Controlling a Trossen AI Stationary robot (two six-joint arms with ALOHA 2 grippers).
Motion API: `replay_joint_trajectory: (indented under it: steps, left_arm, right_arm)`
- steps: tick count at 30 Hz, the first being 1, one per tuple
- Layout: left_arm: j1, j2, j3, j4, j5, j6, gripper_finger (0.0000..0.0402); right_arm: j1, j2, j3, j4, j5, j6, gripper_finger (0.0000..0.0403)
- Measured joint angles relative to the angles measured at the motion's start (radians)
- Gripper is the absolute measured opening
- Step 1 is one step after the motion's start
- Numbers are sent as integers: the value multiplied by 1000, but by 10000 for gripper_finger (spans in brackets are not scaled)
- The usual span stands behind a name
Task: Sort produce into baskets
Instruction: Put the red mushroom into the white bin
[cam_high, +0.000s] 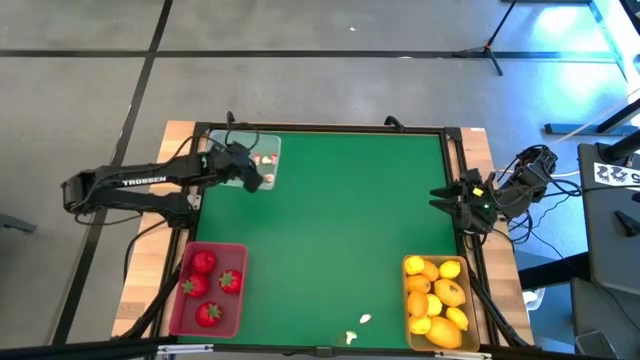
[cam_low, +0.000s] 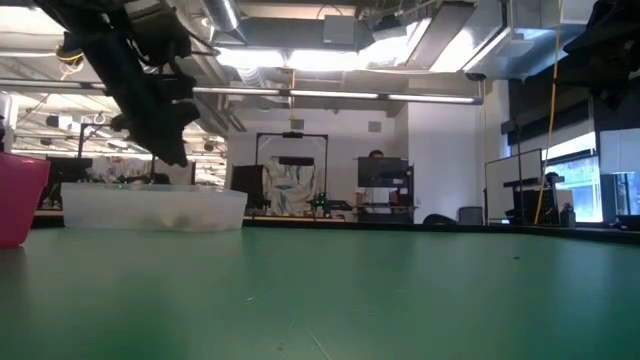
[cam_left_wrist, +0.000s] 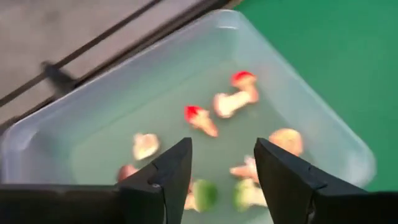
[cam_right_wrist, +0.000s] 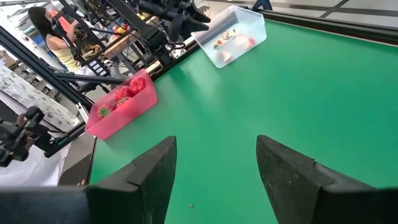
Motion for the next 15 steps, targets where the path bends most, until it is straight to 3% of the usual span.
replay_joint_trajectory:
  steps: [6,15]
  left_arm:
    - [-86,-4,50,55,128,54,171]
    - [-308,22,64,400,446,-27,161]
  right_arm:
    - [0,0,0,0,0,0,221]
    - [0,0,0,1,1,0,221]
